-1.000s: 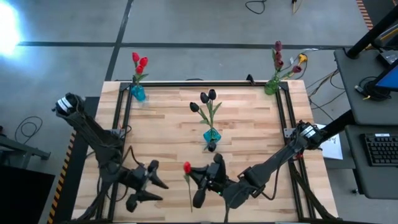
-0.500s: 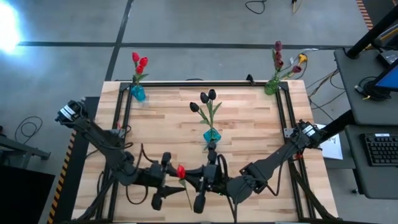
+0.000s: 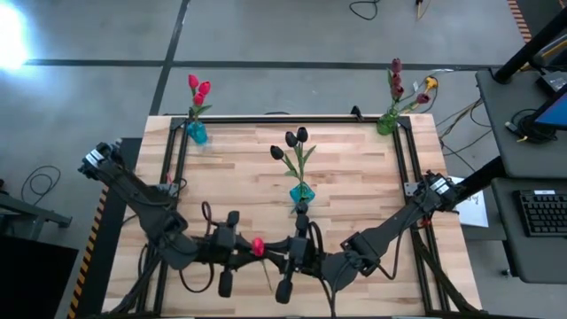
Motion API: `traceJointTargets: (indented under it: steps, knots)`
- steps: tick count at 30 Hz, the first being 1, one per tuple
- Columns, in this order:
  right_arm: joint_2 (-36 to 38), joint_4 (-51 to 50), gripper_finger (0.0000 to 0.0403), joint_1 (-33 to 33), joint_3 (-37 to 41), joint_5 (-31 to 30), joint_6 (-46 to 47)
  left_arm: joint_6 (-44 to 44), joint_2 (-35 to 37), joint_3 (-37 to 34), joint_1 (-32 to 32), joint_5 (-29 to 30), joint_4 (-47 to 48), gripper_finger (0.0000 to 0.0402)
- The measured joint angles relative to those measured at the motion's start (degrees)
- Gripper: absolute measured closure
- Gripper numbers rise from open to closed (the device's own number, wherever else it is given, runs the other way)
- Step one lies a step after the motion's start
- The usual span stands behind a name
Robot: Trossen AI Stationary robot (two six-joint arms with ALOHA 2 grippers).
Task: Sort flowers into vase by color
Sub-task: Put the red flower into the left blue vase
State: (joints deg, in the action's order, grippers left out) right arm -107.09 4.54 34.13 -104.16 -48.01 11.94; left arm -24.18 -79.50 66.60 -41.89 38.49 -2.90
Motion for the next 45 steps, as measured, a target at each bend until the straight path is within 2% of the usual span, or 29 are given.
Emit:
traceJointTargets:
  steps: [2,5,11,15,18,23,25,30,36,41,45]
  knots:
    - [0.0,-0.2,0.0382,0.0,0.0,-0.04,0.0,-2.27,0.02,1.76,0.0,0.88,4.23,0.0395]
    - [0.28,-2.59,0.0344,-0.02,-0.21,0.41,0.92,-4.6,0.02,3.71,-0.07,3.63,9.07,0.0394]
    - [1.86,-12.64,0.0219,0.18,-3.96,2.11,4.98,-5.52,0.61,5.34,-0.04,9.67,12.45,0.04]
    - [3.44,-24.0,0.0156,2.2,-8.85,1.88,5.01,-7.24,4.63,6.18,-0.18,16.17,21.78,0.0401]
    - [3.89,-28.92,0.0128,5.63,-11.92,-1.9,4.87,-9.79,10.6,7.36,-0.33,25.42,32.01,0.0401]
    - [3.89,-31.06,0.0112,9.35,-13.16,-10.8,1.47,-18.64,19.55,7.59,1.37,47.7,52.88,0.0401]
    - [3.89,-31.17,0.0111,9.24,-13.38,-13.2,-0.32,-21.67,23.18,7.59,3.19,51.41,60.47,0.0401]
    - [4.7,-31.5,0.0119,5.89,-13.53,-15.04,-4.02,-25.57,30.02,6.21,15.65,51.6,74.01,0.0402]
    - [8.06,-31.24,0.013,-1.84,-13.64,-13.07,-7.21,-25.91,35.75,1.08,34.95,50.71,76.12,0.0402]
    - [9.93,-31.29,0.0138,-9.3,-13.64,-4.94,-8.33,-26.79,39.03,-4.86,46.87,40.81,73.15,0.0401]
    - [10.29,-31.28,0.0144,-14.81,-13.64,3.41,-8.47,-24.96,41.36,-12.35,50.39,30.53,59.22,0.0401]
